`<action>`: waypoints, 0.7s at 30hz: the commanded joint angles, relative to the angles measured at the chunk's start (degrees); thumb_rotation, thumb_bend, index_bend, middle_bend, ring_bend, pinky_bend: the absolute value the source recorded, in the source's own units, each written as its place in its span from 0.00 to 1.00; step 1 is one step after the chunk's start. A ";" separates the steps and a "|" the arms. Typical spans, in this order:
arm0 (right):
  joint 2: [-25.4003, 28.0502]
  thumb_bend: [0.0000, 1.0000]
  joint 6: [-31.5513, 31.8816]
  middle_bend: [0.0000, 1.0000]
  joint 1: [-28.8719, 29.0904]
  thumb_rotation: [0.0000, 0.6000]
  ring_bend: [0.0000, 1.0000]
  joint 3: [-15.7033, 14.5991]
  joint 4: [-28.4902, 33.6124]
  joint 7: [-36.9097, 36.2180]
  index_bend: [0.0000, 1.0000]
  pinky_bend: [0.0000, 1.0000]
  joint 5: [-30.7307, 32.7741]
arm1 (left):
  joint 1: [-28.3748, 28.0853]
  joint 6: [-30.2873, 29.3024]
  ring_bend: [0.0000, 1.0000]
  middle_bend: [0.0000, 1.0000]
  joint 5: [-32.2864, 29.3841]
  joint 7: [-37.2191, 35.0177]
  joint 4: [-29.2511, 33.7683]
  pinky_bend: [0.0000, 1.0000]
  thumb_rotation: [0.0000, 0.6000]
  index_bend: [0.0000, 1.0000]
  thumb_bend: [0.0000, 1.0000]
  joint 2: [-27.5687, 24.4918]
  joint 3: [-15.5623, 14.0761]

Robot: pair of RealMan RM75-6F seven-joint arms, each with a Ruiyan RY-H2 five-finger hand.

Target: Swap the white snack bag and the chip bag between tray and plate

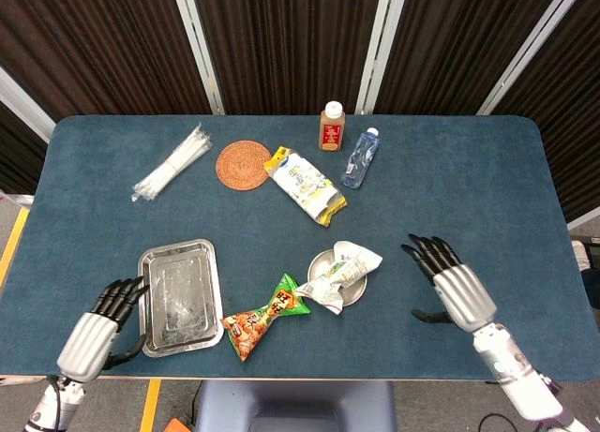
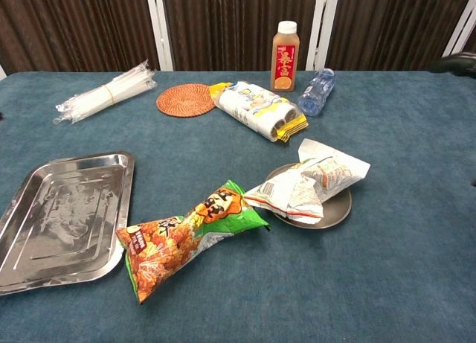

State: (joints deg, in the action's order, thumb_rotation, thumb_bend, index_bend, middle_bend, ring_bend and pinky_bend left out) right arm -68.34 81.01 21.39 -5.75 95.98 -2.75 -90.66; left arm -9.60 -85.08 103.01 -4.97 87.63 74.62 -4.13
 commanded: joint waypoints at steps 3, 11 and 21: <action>3.48 0.04 12.03 0.00 -9.64 1.00 0.00 -4.44 -2.27 -1.91 0.00 0.00 -6.07 | -8.60 14.26 0.00 0.00 -1.95 -1.72 7.15 0.05 1.00 0.00 0.37 0.87 -0.16; 5.93 0.04 10.52 0.00 -11.37 1.00 0.00 -1.65 -1.78 -5.57 0.00 0.00 -1.53 | -15.85 24.96 0.00 0.00 -7.05 0.72 11.68 0.05 1.00 0.00 0.37 6.44 3.48; 7.10 0.04 6.96 0.00 -11.47 1.00 0.00 -0.84 -1.17 -6.63 0.00 0.00 -2.27 | -21.09 32.59 0.00 0.00 -19.54 13.70 12.16 0.05 1.00 0.00 0.36 14.56 8.73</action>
State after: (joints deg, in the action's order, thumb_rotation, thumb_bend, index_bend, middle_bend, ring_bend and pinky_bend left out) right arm -61.35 88.08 10.00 -6.65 94.70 -9.26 -92.82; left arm -29.02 -54.70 87.61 5.05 100.35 86.58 2.79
